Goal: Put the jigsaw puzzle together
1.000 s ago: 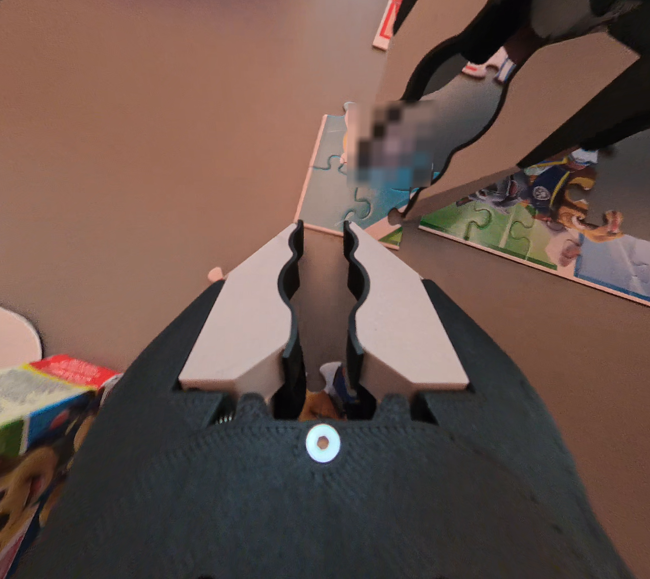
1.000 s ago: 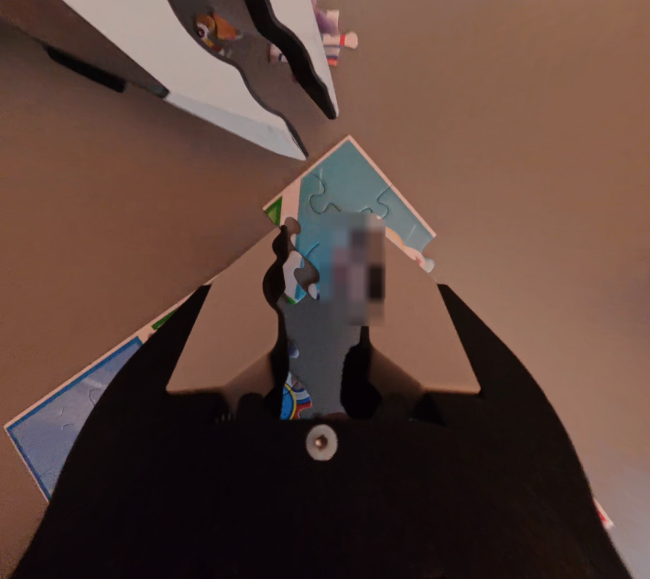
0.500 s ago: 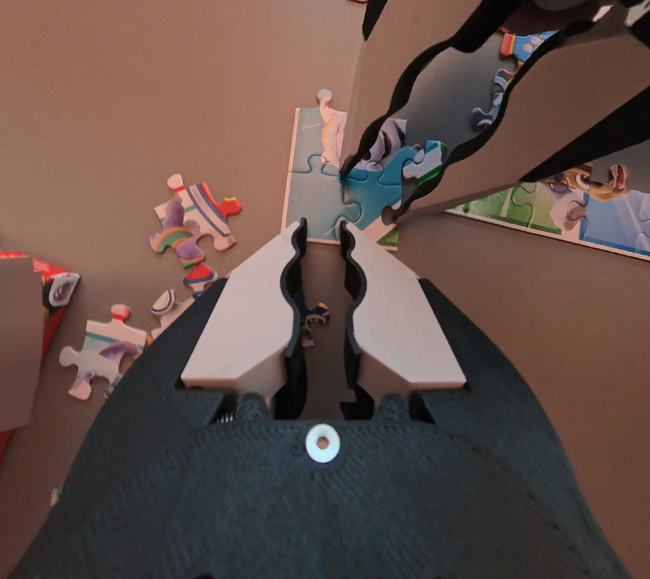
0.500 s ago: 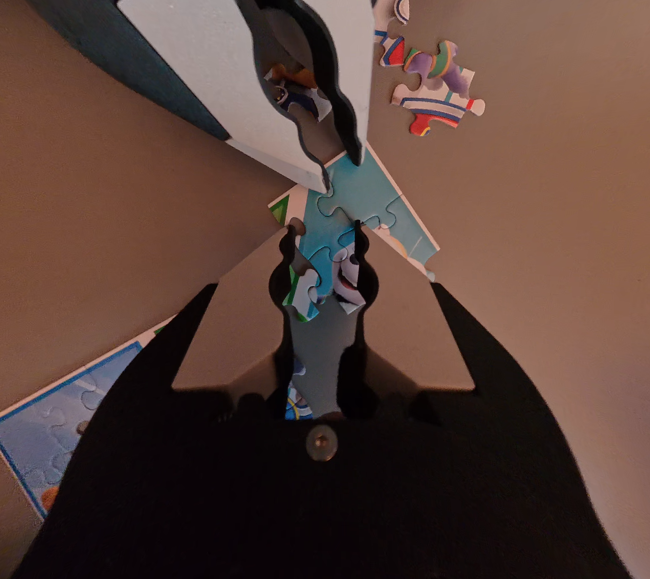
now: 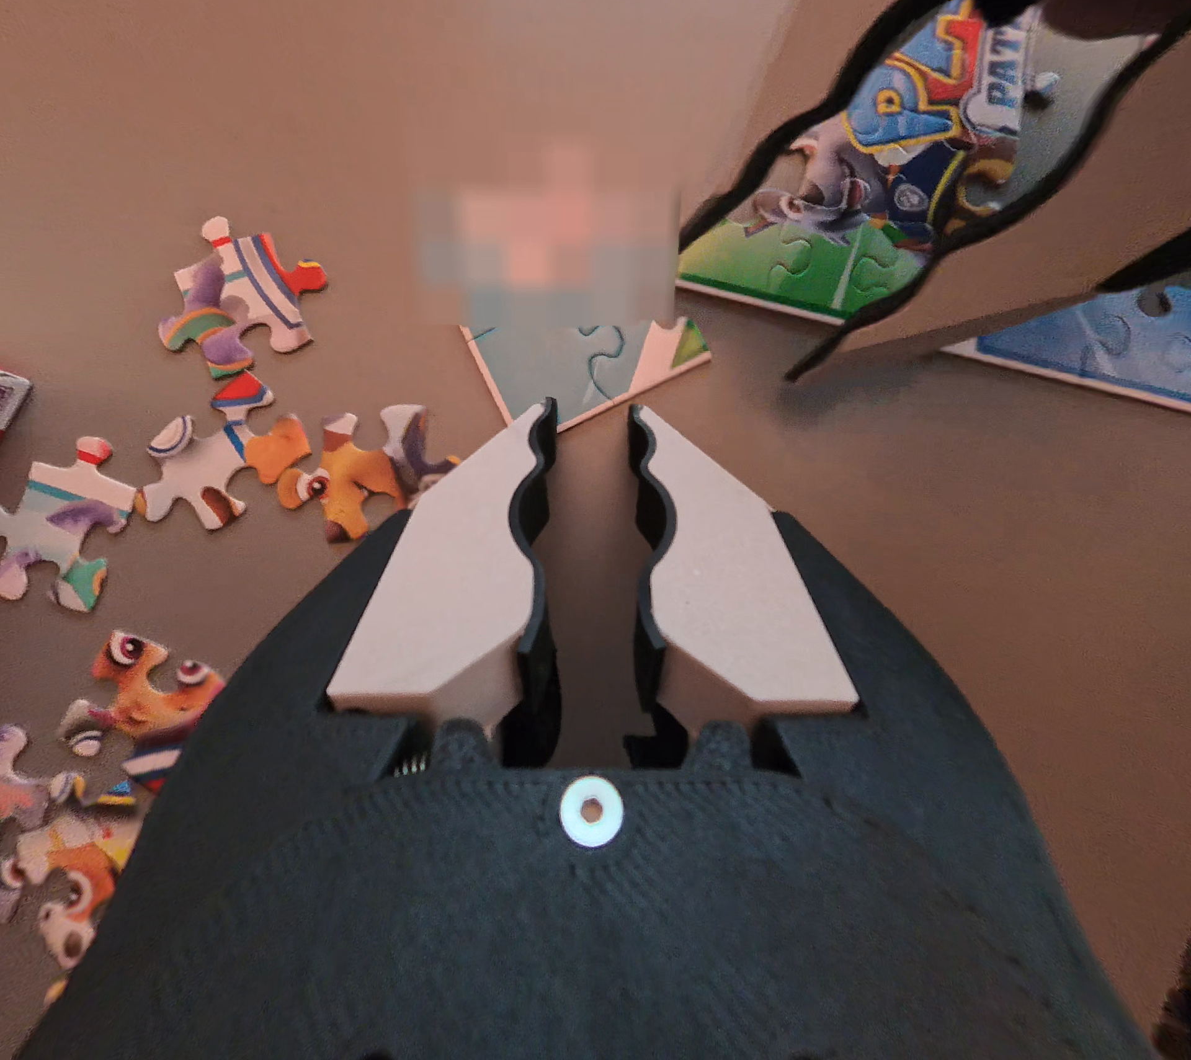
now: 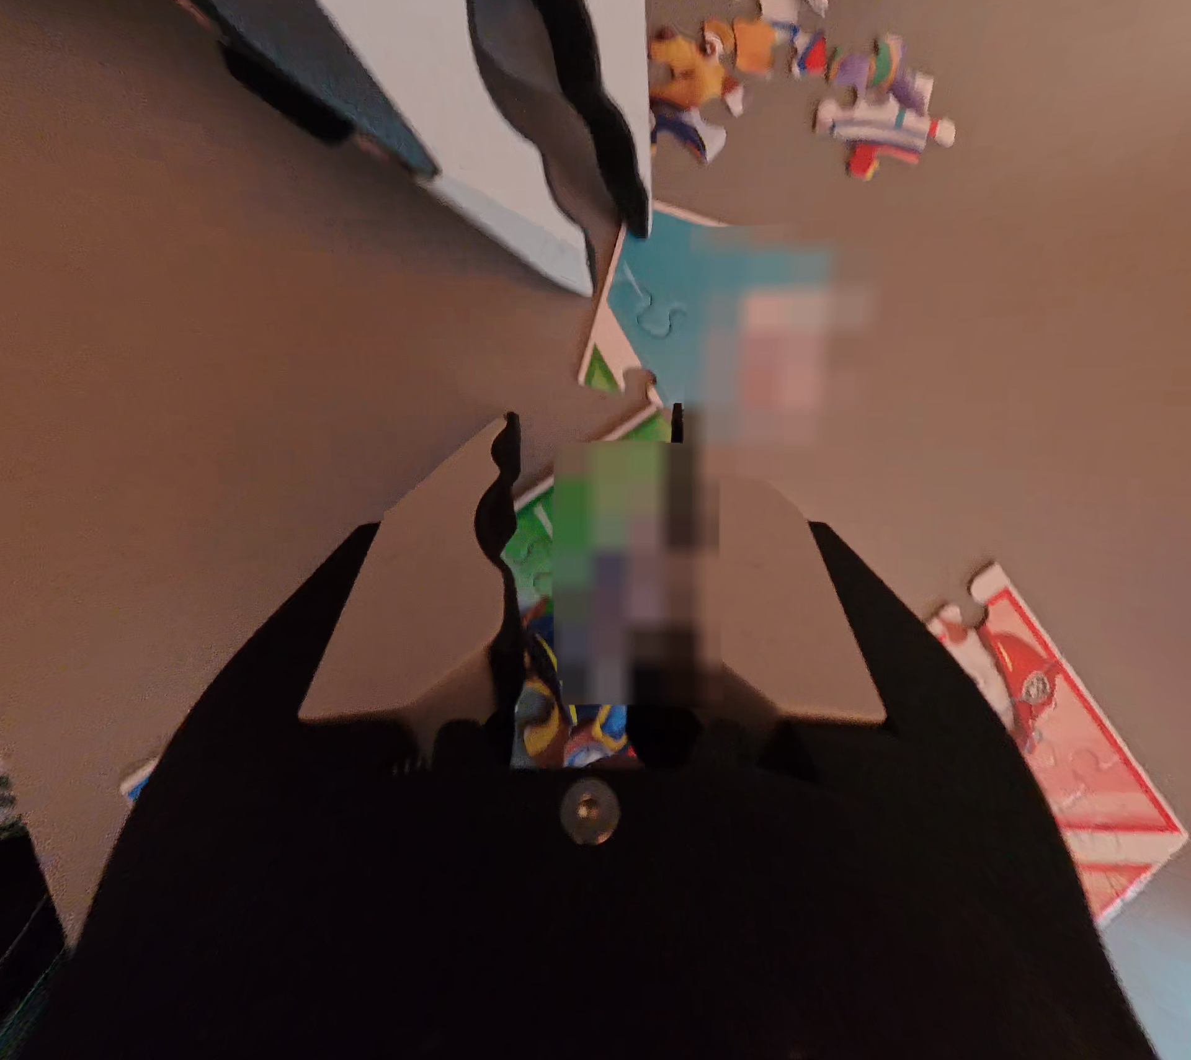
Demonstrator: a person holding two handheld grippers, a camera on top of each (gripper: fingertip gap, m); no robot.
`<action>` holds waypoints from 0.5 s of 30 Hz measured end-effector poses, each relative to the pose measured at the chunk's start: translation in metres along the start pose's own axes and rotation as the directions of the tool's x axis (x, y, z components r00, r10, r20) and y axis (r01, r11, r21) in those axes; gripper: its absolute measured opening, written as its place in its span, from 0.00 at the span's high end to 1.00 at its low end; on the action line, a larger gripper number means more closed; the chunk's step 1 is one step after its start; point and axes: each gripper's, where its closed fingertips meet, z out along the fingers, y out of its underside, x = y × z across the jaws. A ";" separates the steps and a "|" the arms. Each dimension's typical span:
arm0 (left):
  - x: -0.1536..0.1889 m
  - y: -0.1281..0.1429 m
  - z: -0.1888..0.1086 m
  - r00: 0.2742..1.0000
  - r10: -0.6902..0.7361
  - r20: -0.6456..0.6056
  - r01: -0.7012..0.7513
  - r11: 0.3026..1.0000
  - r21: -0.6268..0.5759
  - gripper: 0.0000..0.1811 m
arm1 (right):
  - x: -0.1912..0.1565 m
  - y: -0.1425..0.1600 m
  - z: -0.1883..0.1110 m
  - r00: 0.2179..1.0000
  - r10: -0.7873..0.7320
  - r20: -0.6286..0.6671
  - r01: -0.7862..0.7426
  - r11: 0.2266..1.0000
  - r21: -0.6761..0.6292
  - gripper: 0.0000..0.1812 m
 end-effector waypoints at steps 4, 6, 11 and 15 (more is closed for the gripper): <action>0.017 0.008 -0.007 1.000 -0.001 -0.002 0.001 1.000 0.000 0.90 | -0.015 -0.008 0.016 0.999 -0.010 0.050 0.010 1.000 -0.009 0.74; 0.025 0.012 -0.010 1.000 -0.006 -0.012 0.007 1.000 0.003 0.90 | -0.025 -0.011 0.018 0.994 0.016 0.111 -0.016 1.000 0.005 0.74; 0.050 0.027 -0.023 0.997 0.041 -0.060 -0.042 0.999 -0.006 0.93 | -0.047 -0.008 0.013 0.987 -0.034 0.155 0.038 0.999 -0.024 0.76; 0.075 0.038 -0.034 0.986 0.146 -0.077 -0.145 0.989 0.020 0.86 | -0.076 -0.006 0.008 0.983 -0.052 0.178 0.055 0.998 -0.011 0.77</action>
